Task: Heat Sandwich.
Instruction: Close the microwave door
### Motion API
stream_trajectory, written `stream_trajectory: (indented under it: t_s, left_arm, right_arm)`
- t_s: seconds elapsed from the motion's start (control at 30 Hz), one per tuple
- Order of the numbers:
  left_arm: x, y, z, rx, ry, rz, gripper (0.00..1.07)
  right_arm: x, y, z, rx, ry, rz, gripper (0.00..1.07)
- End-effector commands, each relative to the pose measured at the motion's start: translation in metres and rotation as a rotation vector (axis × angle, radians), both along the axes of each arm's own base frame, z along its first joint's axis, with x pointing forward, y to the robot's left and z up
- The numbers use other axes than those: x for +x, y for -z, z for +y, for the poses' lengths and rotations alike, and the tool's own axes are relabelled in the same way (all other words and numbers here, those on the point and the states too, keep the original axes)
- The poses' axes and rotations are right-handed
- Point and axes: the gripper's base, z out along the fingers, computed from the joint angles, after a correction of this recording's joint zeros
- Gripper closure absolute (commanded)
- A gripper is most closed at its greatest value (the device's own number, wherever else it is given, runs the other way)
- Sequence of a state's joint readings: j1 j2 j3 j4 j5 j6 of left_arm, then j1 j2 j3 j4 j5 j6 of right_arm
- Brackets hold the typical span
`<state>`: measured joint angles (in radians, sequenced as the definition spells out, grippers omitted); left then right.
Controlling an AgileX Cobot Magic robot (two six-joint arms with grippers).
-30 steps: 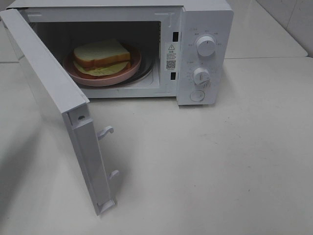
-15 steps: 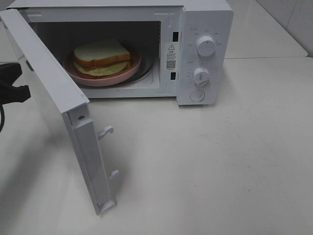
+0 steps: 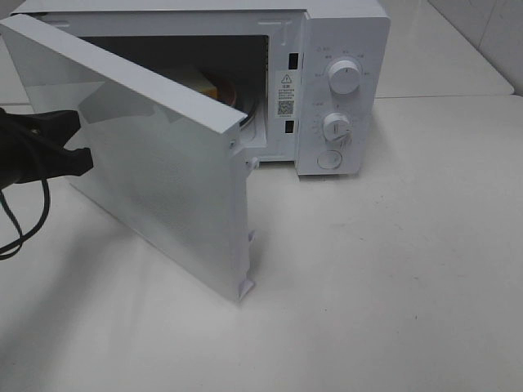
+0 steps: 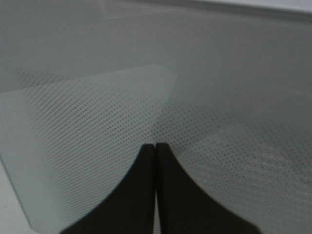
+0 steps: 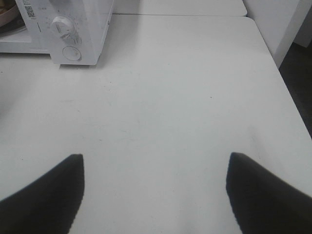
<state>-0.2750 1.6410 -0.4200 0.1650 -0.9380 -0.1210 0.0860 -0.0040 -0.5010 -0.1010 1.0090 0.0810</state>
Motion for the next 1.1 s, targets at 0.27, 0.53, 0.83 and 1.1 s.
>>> stream_trajectory:
  t_s: [0.27,0.53,0.83,1.1]
  left_arm:
    - [0.015,-0.007,-0.021,-0.042,0.003,-0.039,1.07]
    - [0.032,-0.009,-0.058,-0.061,0.067,-0.057,1.07]
    - [0.056,-0.007,-0.102,-0.067,0.096,-0.049,1.07]
    - [0.076,-0.010,-0.131,-0.070,0.096,-0.065,1.07]
  right_arm:
    - [-0.003,0.000,0.000,-0.003,-0.003,-0.041,0.32]
    - [-0.003,0.000,0.000,-0.003,-0.003,-0.041,0.32]
    - [-0.003,0.000,0.000,-0.003,-0.003,-0.041,0.32]
    - [-0.003,0.000,0.000,-0.003,-0.003,-0.041,0.32]
